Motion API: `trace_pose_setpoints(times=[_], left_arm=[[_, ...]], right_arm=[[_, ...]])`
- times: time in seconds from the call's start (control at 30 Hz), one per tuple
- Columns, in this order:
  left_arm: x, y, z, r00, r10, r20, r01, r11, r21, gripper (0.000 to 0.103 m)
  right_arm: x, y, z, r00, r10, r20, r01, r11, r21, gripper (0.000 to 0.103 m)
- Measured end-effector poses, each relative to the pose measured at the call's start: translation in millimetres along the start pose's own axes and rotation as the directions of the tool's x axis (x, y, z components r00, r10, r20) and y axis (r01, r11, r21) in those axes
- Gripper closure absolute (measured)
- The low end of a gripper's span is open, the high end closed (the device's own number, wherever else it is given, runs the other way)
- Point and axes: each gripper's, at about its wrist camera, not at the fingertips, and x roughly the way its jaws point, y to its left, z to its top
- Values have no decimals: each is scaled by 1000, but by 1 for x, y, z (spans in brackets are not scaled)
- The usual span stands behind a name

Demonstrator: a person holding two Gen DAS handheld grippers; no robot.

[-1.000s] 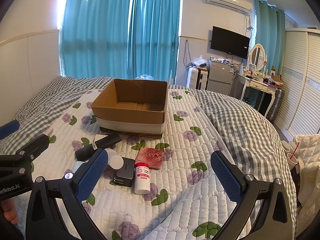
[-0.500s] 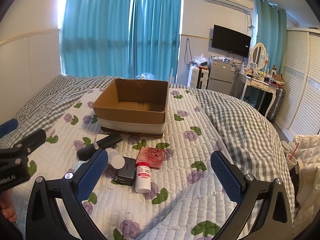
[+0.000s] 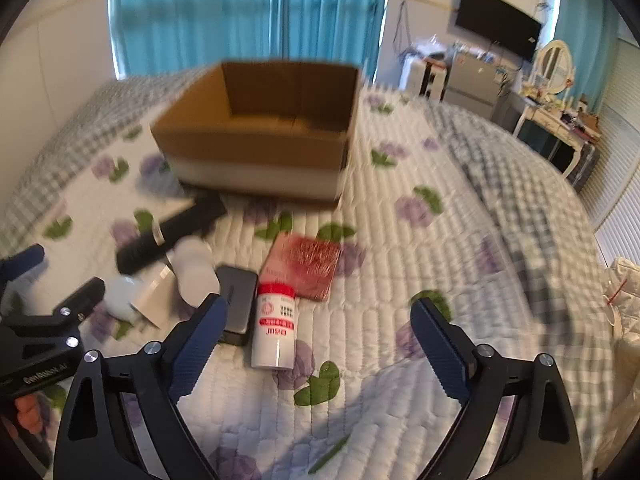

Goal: Organize rigid objects
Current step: 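Grasp the white charger with the left tool while the right tool grasps the red-capped white bottle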

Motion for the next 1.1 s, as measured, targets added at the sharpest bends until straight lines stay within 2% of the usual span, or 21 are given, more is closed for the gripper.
trace_pose_setpoints(times=[0.07,0.17,0.23,0.3,0.33,0.43,0.5,0.53,0.63,0.67,0.7,0.83,0.87,0.9,0.93,0.97,1.0,1.07,1.1], left_arm=[[9,-5,-1,1000,-9,-27,10,1000,14,5],[21,-21,1,997,14,-70,-9,997,80,9],[32,-30,4,995,4,-104,6,995,98,20],[41,-35,6,990,-36,-134,47,995,83,32],[45,-38,7,988,-58,-144,70,994,80,34],[51,-49,7,990,-64,-125,79,990,117,45],[52,-55,8,985,-109,-131,126,983,131,72],[53,-56,8,982,-125,-138,144,981,134,74],[49,-58,7,983,-136,-124,153,977,145,77],[47,-56,8,983,-142,-117,157,978,137,78],[45,-54,8,983,-144,-111,158,979,130,78],[39,-47,12,983,-155,-93,165,980,112,79],[36,-46,13,983,-158,-89,167,980,105,79],[34,-46,13,983,-161,-87,170,980,104,79],[34,-45,14,983,-161,-85,169,980,106,79],[32,-44,14,984,-160,-81,168,980,106,79],[29,-43,14,983,-164,-77,172,980,104,79],[24,-43,12,983,-168,-71,175,979,104,80],[21,-43,12,984,-166,-65,172,979,106,80]], right_arm=[[17,3,-4,999,29,-37,-30,1000,-5,14],[38,11,-7,995,54,-83,-56,998,-22,19],[47,11,-8,992,69,-106,-72,997,-20,21],[51,8,-13,990,69,-120,-70,997,-7,21],[54,6,-15,989,68,-128,-69,998,-1,21],[60,3,-17,985,81,-151,-81,997,7,21],[67,4,-19,982,80,-172,-80,997,5,21],[69,5,-19,980,80,-180,-80,997,5,21],[73,0,-20,979,82,-186,-76,996,39,22],[74,-2,-20,979,77,-189,-68,996,49,29],[76,-4,-21,977,80,-196,-70,996,59,32],[80,-2,-20,972,99,-213,-88,994,59,33],[85,-1,-20,967,110,-231,-99,993,61,36],[91,1,-21,961,120,-248,-107,992,65,43],[99,4,-22,955,118,-271,-105,993,61,44],[101,6,-23,957,97,-273,-87,995,48,47],[100,8,-22,963,77,-259,-70,997,36,55],[91,8,-19,972,86,-220,-79,996,39,67],[87,7,-19,974,88,-208,-81,996,42,67]])
